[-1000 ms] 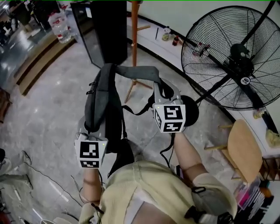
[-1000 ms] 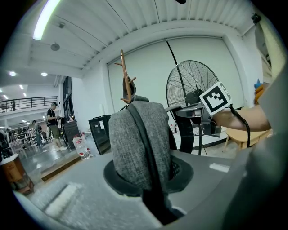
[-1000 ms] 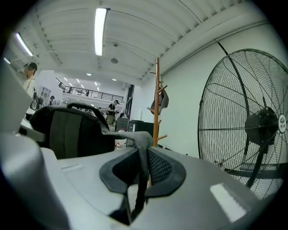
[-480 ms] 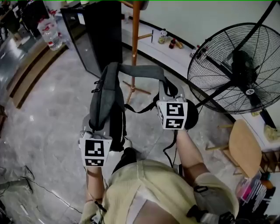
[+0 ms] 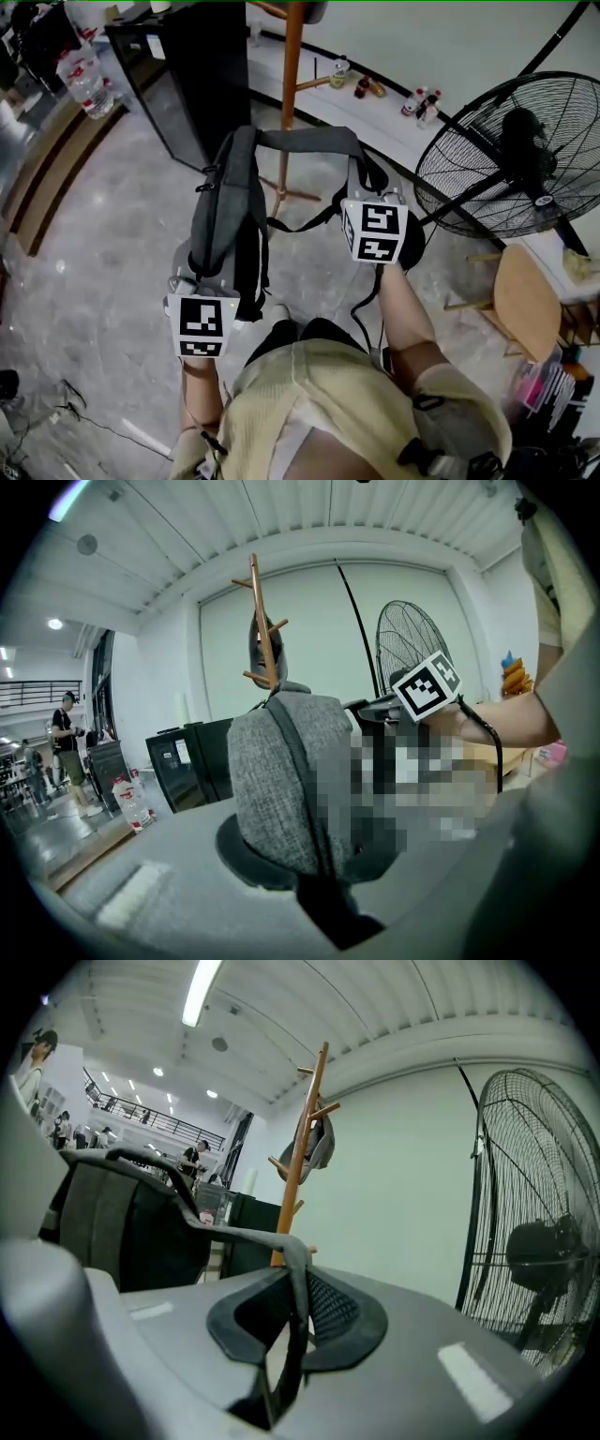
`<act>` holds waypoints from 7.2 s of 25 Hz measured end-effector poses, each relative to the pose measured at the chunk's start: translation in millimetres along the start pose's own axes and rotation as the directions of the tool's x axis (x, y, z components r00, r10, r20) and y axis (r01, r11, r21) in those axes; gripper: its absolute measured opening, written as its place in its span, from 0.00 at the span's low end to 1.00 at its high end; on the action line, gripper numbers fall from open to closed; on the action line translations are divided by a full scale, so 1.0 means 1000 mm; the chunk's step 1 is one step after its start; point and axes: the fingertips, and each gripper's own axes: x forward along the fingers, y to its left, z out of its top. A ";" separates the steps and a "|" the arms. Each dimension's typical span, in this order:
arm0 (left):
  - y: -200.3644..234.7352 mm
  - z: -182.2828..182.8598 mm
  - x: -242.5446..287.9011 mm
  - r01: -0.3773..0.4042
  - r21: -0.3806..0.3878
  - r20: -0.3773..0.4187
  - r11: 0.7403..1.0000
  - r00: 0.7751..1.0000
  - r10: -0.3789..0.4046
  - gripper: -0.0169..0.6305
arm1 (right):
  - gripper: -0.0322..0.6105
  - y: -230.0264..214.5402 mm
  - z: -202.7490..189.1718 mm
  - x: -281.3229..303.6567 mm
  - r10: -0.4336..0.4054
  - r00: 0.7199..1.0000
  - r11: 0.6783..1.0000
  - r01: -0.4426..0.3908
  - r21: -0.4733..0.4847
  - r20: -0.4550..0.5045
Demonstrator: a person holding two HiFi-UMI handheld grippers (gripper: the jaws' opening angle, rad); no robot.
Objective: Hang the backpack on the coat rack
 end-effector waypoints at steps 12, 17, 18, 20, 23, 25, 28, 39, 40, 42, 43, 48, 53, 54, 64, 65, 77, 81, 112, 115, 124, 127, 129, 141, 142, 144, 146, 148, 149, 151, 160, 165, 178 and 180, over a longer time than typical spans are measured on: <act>0.024 0.018 0.051 0.012 0.027 0.021 1.000 1.000 -0.012 0.12 | 0.10 -0.030 0.013 0.065 -0.081 0.997 0.996 0.082 -0.033 0.017; 0.026 0.024 0.073 0.016 0.020 0.012 1.000 1.000 -0.016 0.12 | 0.10 -0.049 0.016 0.099 -0.090 0.996 0.996 0.091 -0.024 0.020; 0.027 0.026 0.078 0.015 0.020 0.009 1.000 1.000 -0.015 0.12 | 0.10 -0.051 0.018 0.106 -0.088 0.996 0.996 0.089 -0.023 0.020; 0.031 0.028 0.086 0.010 0.019 0.002 1.000 1.000 -0.010 0.12 | 0.10 -0.054 0.019 0.120 -0.083 0.996 0.996 0.084 -0.021 0.023; 0.036 0.029 0.099 0.002 0.017 -0.005 1.000 1.000 -0.002 0.12 | 0.10 -0.056 0.020 0.140 -0.074 0.997 0.997 0.074 -0.014 0.023; 0.038 0.029 0.108 -0.002 0.016 -0.011 1.000 1.000 0.002 0.12 | 0.10 -0.059 0.021 0.153 -0.069 0.997 0.998 0.069 -0.005 0.021; 0.039 0.031 0.119 -0.004 0.018 -0.021 1.000 1.000 0.004 0.12 | 0.10 -0.065 0.019 0.172 -0.068 0.997 0.998 0.069 -0.016 0.023; 0.036 0.024 0.136 -0.024 -0.021 -0.041 0.999 0.999 0.023 0.12 | 0.10 -0.063 0.024 0.217 -0.054 0.996 0.974 0.068 -0.216 0.070; 0.035 0.022 0.137 -0.022 -0.029 -0.045 0.999 0.999 0.021 0.12 | 0.10 -0.062 0.022 0.219 -0.048 0.997 0.975 0.062 -0.213 0.067; 0.032 0.019 0.139 -0.016 -0.040 -0.050 0.999 0.999 0.014 0.12 | 0.10 -0.061 0.018 0.224 -0.039 0.997 0.977 0.052 -0.208 0.064; 0.031 0.017 0.141 -0.012 -0.044 -0.052 0.999 0.999 0.010 0.12 | 0.10 -0.061 0.016 0.226 -0.033 0.998 0.978 0.045 -0.204 0.061; 0.027 0.010 0.148 0.000 -0.052 -0.063 0.999 0.998 -0.004 0.12 | 0.10 -0.060 0.010 0.239 0.031 0.998 0.982 -0.020 -0.187 0.053; 0.024 0.008 0.154 0.004 -0.041 -0.070 0.999 0.998 -0.007 0.12 | 0.10 -0.062 0.003 0.253 0.078 0.997 0.982 -0.073 -0.173 0.020; 0.024 0.007 0.156 0.002 -0.040 -0.071 0.999 0.997 -0.005 0.12 | 0.10 -0.062 0.002 0.256 0.085 0.996 0.982 -0.082 -0.169 0.013; 0.028 -0.007 0.166 0.003 -0.053 -0.065 0.999 0.998 -0.007 0.12 | 0.10 -0.059 -0.014 0.271 0.110 0.994 0.986 -0.111 -0.128 -0.015; 0.028 -0.008 0.166 0.004 -0.058 -0.062 0.998 0.998 -0.008 0.12 | 0.10 -0.059 -0.015 0.272 0.112 0.994 0.986 -0.113 -0.126 -0.015; 0.024 -0.023 0.170 0.002 -0.071 -0.040 0.997 0.999 -0.004 0.12 | 0.11 -0.051 -0.040 0.275 0.137 0.988 0.983 -0.144 -0.117 -0.063; 0.018 -0.034 0.174 0.010 -0.076 -0.039 0.997 0.999 -0.013 0.12 | 0.11 -0.046 -0.048 0.276 0.141 0.988 0.982 -0.147 -0.121 -0.059; -0.029 -0.124 0.216 0.058 -0.140 -0.124 0.988 0.989 -0.076 0.15 | 0.12 -0.032 -0.039 0.268 0.094 0.996 0.993 -0.093 -0.078 0.000; -0.034 -0.132 0.221 0.076 -0.162 -0.141 0.984 0.985 -0.099 0.15 | 0.12 -0.032 -0.040 0.266 0.088 0.996 0.994 -0.088 -0.071 0.001; -0.042 -0.153 0.234 0.096 -0.194 -0.186 0.976 0.974 -0.133 0.16 | 0.12 -0.030 -0.035 0.262 0.079 0.996 0.989 -0.074 -0.131 0.028; -0.042 -0.151 0.233 0.078 -0.189 -0.200 0.979 0.973 -0.117 0.14 | 0.12 -0.033 -0.038 0.262 0.095 0.995 0.970 -0.094 -0.223 -0.007; -0.039 -0.148 0.230 0.068 -0.181 -0.206 0.981 0.973 -0.105 0.14 | 0.12 -0.036 -0.036 0.263 0.110 0.993 0.953 -0.117 -0.278 -0.043; -0.037 -0.131 0.219 0.066 -0.171 -0.158 0.983 0.983 -0.094 0.13 | 0.14 -0.038 -0.033 0.268 0.134 0.987 0.949 -0.153 -0.274 -0.087; -0.037 -0.133 0.220 0.069 -0.174 -0.157 0.982 0.983 -0.097 0.13 | 0.14 -0.037 -0.033 0.269 0.134 0.988 0.951 -0.151 -0.271 -0.080; -0.039 -0.136 0.223 0.075 -0.175 -0.157 0.982 0.982 -0.103 0.13 | 0.14 -0.036 -0.033 0.268 0.130 0.989 0.952 -0.144 -0.270 -0.070; -0.039 -0.139 0.226 0.078 -0.172 -0.159 0.982 0.982 -0.106 0.14 | 0.14 -0.035 -0.034 0.268 0.125 0.990 0.952 -0.138 -0.272 -0.065; -0.039 -0.145 0.230 0.080 -0.170 -0.166 0.982 0.980 -0.108 0.14 | 0.14 -0.033 -0.034 0.268 0.121 0.991 0.952 -0.133 -0.277 -0.060; -0.039 -0.148 0.232 0.080 -0.170 -0.171 0.982 0.979 -0.109 0.14 | 0.14 -0.032 -0.035 0.268 0.119 0.991 0.951 -0.130 -0.279 -0.058; -0.039 -0.155 0.235 0.079 -0.171 -0.184 0.982 0.977 -0.111 0.15 | 0.14 -0.031 -0.035 0.268 0.113 0.992 0.952 -0.124 -0.280 -0.053; -0.042 -0.174 0.247 0.094 -0.182 -0.228 0.979 0.964 -0.135 0.19 | 0.15 -0.033 -0.036 0.266 0.080 0.997 0.965 -0.076 -0.250 0.003; -0.040 -0.180 0.246 0.096 -0.183 -0.248 0.978 0.959 -0.141 0.22 | 0.17 -0.035 -0.036 0.262 0.063 0.998 0.972 -0.055 -0.230 0.024; -0.039 -0.193 0.245 0.100 -0.186 -0.278 0.977 0.949 -0.150 0.23 | 0.21 -0.035 -0.056 0.259 0.045 0.998 0.971 -0.052 -0.234 -0.034; -0.040 -0.197 0.245 0.103 -0.189 -0.285 0.977 0.946 -0.155 0.23 | 0.22 -0.036 -0.058 0.258 0.039 0.998 0.973 -0.047 -0.226 -0.039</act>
